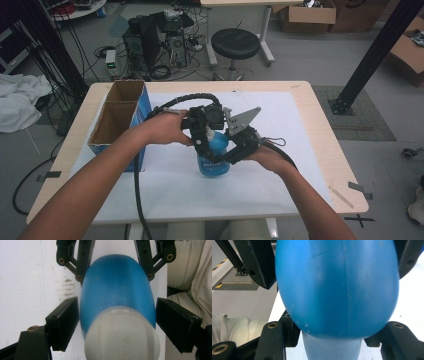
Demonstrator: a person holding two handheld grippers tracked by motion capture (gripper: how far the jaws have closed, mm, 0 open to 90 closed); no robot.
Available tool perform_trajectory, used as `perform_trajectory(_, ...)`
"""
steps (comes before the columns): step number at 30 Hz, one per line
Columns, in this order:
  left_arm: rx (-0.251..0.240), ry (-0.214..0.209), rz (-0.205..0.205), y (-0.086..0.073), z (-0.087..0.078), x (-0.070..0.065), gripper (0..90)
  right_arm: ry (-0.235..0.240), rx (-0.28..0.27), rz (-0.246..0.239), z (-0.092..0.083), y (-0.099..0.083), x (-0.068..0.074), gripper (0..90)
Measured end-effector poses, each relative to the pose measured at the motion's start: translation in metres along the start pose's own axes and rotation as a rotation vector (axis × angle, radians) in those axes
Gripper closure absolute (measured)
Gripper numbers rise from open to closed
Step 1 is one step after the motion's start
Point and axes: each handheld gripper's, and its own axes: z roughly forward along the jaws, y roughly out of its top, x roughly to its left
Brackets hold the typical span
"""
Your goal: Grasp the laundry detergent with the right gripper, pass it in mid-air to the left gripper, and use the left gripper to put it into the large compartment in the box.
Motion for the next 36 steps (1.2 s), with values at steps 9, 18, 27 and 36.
perform_trajectory(9,0.001,0.008,0.008,-0.0003,0.0004,0.0005,24.2,0.001,-0.001,0.001,0.0003,0.0001,0.0005,43.6)
perform_trajectory(18,0.001,0.006,0.011,-0.0004,0.0001,-0.0002,26.5,0.001,0.000,0.002,0.0008,0.0000,0.0004,43.6)
perform_trajectory(27,0.008,0.006,0.021,0.0005,0.0009,-0.0009,29.0,0.004,-0.001,0.005,0.0016,0.0000,0.0010,43.6)
perform_trajectory(36,0.008,0.008,0.028,0.0005,0.0016,-0.0011,32.9,0.004,-0.004,0.007,0.0019,-0.0007,0.0008,43.6)
